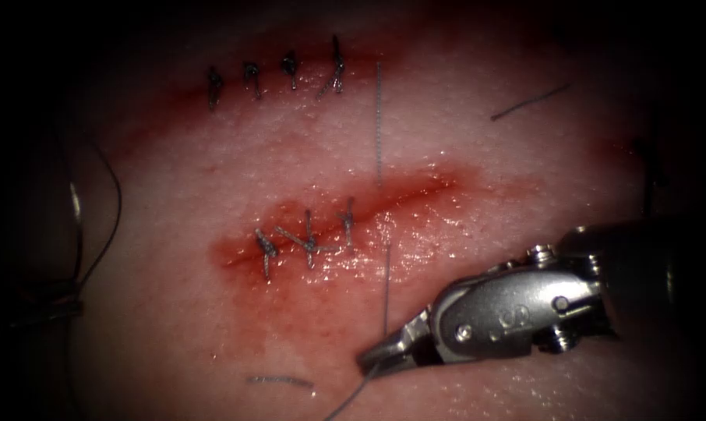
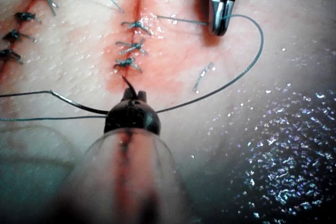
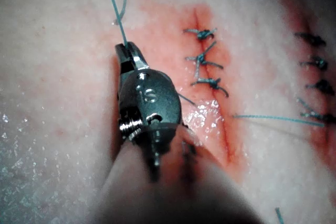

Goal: Wound Closure

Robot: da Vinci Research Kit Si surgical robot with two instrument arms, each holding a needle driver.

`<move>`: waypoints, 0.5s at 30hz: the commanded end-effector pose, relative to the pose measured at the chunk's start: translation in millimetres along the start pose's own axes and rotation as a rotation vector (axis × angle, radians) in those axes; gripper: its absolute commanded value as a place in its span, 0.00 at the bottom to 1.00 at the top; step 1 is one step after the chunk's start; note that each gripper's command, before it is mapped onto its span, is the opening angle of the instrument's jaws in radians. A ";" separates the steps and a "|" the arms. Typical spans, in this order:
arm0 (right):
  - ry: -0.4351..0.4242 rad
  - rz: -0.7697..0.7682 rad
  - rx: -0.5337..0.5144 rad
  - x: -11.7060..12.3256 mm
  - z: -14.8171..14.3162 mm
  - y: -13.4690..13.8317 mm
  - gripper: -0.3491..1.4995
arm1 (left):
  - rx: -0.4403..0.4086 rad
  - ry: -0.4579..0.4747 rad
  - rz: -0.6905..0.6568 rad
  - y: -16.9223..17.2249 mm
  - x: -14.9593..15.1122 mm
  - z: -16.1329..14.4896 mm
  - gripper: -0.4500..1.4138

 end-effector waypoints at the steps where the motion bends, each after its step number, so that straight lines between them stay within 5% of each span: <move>1: 0.009 0.002 0.028 0.3 1.3 -0.6 0.00 | -0.002 0.000 0.004 0.6 -0.3 0.9 0.00; 8: 0.023 0.027 0.085 1.2 1.6 -1.6 0.00 | 0.004 -0.001 0.019 0.3 -0.1 1.3 0.00; 9: 0.028 0.045 0.087 1.4 1.5 -1.3 0.20 | 0.005 -0.001 0.030 0.1 0.0 1.3 0.00; 10: 0.028 0.045 0.087 1.4 1.5 -1.3 0.20 | 0.005 -0.001 0.030 0.1 0.0 1.3 0.00; 11: 0.019 0.065 0.050 1.5 0.8 -0.5 0.67 | 0.004 0.003 0.038 -0.2 0.1 1.1 0.00; 13: 0.015 0.092 -0.015 1.2 -1.2 0.4 0.84 | 0.015 0.052 0.065 -1.0 0.5 0.5 0.00; 15: 0.009 0.128 -0.081 0.5 -4.6 0.8 0.89 | 0.012 0.141 0.097 -2.1 1.0 0.2 0.00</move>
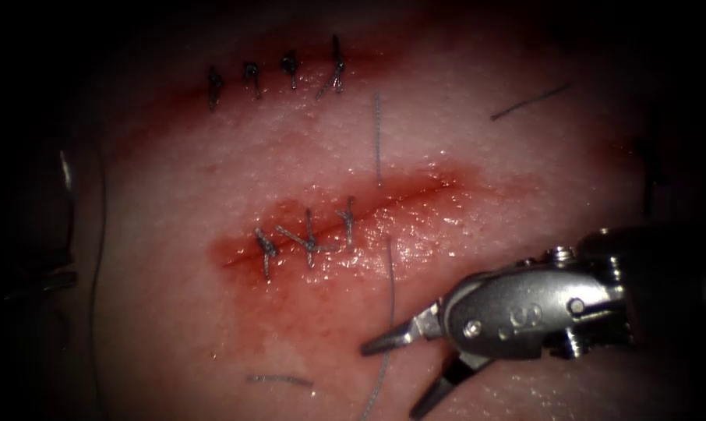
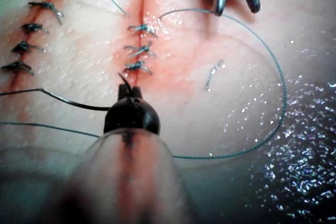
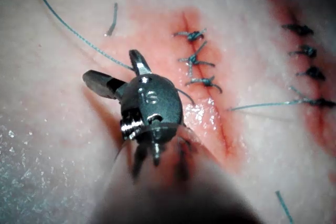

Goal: Wound Closure

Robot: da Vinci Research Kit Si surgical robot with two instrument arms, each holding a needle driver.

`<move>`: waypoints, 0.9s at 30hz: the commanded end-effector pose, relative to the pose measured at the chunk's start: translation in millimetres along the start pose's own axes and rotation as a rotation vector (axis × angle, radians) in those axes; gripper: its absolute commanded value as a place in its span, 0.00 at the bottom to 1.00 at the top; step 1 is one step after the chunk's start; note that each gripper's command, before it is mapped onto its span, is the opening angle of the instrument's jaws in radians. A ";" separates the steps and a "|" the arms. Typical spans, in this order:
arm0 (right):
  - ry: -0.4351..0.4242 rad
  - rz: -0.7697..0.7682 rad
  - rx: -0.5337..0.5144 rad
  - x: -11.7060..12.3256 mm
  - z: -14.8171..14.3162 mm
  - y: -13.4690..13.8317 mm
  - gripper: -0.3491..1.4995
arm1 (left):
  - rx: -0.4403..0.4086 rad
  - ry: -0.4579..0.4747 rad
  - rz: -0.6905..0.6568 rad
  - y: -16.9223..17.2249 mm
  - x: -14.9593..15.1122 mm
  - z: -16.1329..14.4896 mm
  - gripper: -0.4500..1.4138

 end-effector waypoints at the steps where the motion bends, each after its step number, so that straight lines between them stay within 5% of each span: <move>1: -0.003 0.012 -0.024 -0.6 -0.8 0.4 0.89 | -0.007 0.025 0.000 0.3 -0.3 1.0 0.00; 4: 0.048 0.070 -0.103 -1.4 -3.7 1.4 0.89 | -0.018 0.115 0.004 -0.3 -0.3 1.8 0.00; 11: 0.164 0.240 -0.326 -3.6 -5.4 5.0 0.82 | -0.029 0.135 0.026 -0.9 -1.3 3.1 0.00; 16: 0.314 0.613 -0.459 -5.9 -5.1 8.2 0.69 | 0.001 0.140 0.015 -1.4 -3.1 6.0 0.02; 17: 0.352 0.757 -0.475 -6.6 -4.5 8.7 0.69 | 0.015 0.139 0.017 -1.7 -3.6 6.9 0.43; 18: 0.359 0.791 -0.496 -7.4 -4.0 8.8 0.69 | 0.055 0.129 0.004 -2.3 -4.3 7.8 0.67; 19: 0.361 0.808 -0.504 -7.7 -3.8 8.8 0.69 | 0.092 0.118 -0.001 -2.6 -4.7 8.2 0.78; 23: 0.371 0.875 -0.544 -9.2 -3.3 9.4 0.70 | 0.179 0.092 -0.037 -3.3 -6.1 9.3 0.96; 27: 0.381 0.908 -0.552 -10.3 -3.0 9.8 0.69 | 0.214 0.063 -0.076 -3.9 -6.4 9.5 0.99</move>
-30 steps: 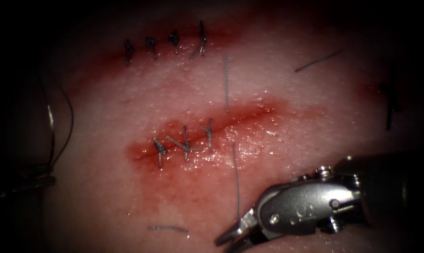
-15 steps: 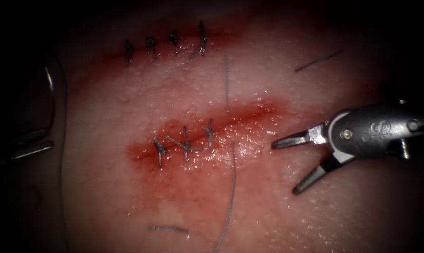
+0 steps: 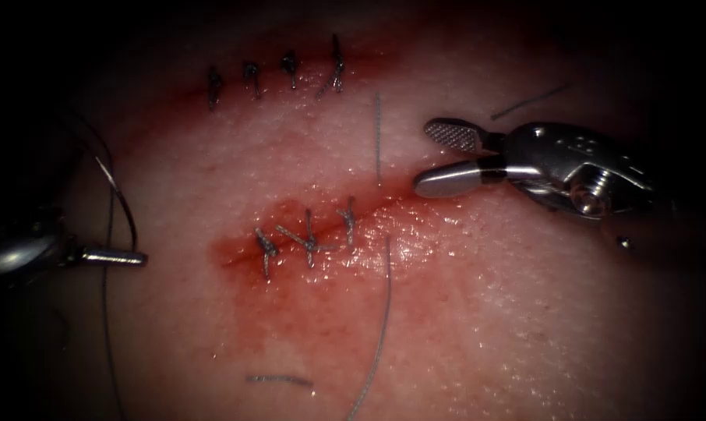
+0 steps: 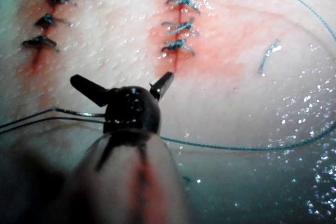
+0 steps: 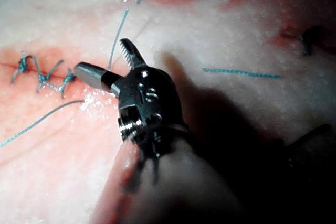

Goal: Wound Closure

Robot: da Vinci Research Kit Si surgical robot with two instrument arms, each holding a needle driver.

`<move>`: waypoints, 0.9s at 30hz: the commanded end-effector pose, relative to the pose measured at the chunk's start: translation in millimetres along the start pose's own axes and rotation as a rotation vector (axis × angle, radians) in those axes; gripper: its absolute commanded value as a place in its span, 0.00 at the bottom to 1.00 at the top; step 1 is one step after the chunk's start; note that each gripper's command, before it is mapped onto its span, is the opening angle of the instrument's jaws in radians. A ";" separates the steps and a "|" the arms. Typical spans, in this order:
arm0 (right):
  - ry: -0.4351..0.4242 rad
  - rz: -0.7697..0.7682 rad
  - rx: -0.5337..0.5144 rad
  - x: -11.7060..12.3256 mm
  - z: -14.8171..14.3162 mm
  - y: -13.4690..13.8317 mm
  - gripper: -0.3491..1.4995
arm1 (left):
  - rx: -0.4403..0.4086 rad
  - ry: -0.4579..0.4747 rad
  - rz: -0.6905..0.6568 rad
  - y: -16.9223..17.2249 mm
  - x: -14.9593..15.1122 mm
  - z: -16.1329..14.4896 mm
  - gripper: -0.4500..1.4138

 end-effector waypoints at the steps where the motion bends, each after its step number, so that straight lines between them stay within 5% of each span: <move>1: 0.000 0.012 0.006 -0.9 1.0 0.1 0.68 | 0.008 -0.007 -0.004 0.5 -0.2 0.5 0.99; 9: -0.010 0.071 -0.020 -2.3 3.6 1.3 0.60 | 0.075 -0.088 -0.015 -1.5 1.7 -4.4 0.96; 13: -0.035 0.128 -0.047 -2.9 5.6 2.1 0.60 | 0.087 -0.053 0.002 -1.7 3.5 -6.3 0.97; 23: -0.062 0.164 -0.096 -3.9 8.5 3.9 0.56 | 0.147 -0.157 0.102 0.8 5.1 -7.7 0.92; 27: -0.066 0.166 -0.109 -4.6 9.6 4.2 0.44 | 0.110 -0.132 0.131 2.6 5.9 -6.6 0.90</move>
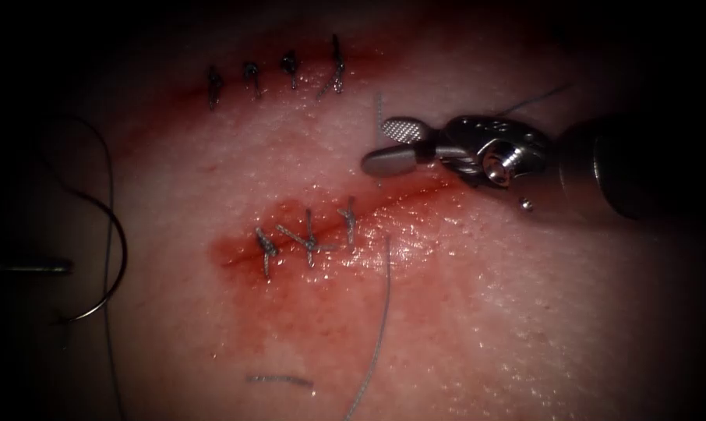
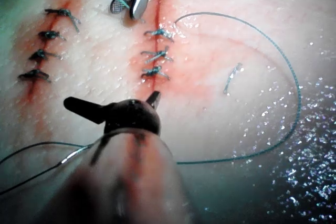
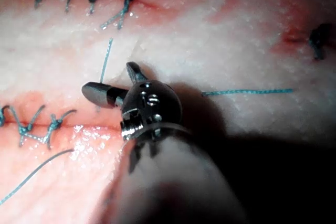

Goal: Wound Closure

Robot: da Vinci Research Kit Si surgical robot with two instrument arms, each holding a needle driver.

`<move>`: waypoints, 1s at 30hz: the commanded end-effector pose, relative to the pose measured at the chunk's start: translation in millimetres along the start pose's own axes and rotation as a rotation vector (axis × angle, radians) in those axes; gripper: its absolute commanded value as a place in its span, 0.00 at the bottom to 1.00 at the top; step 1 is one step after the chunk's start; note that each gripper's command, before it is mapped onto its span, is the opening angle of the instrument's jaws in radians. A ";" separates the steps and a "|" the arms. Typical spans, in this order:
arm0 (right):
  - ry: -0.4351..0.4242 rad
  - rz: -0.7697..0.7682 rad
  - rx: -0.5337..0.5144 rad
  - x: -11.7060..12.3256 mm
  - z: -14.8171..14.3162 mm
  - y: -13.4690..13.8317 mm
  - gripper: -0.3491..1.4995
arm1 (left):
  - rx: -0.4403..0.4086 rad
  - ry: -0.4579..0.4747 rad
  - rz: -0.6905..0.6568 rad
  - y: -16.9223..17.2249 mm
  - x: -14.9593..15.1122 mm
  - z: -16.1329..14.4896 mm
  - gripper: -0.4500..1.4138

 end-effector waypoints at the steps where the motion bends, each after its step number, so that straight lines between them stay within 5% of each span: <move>1: -0.017 -0.006 0.037 -1.0 1.7 -0.3 0.28 | -0.020 0.021 0.011 1.9 0.3 1.2 0.88; 4: -0.002 0.016 0.107 -1.2 2.5 -0.8 0.20 | -0.047 0.037 0.020 3.7 1.0 1.9 0.87; 5: 0.007 0.015 0.122 -1.2 2.7 -1.0 0.00 | -0.059 0.040 0.021 4.4 1.2 2.3 0.86; 12: 0.066 -0.111 0.113 0.4 1.3 -1.9 0.00 | -0.142 0.036 0.042 8.8 2.0 4.4 0.80; 22: 0.146 -0.171 0.145 1.7 -0.9 -2.4 0.00 | -0.365 0.091 0.015 14.1 3.5 4.9 0.72; 30: 0.205 -0.168 0.167 2.9 -2.1 -3.1 0.00 | -0.381 0.094 0.012 14.2 3.4 5.1 0.68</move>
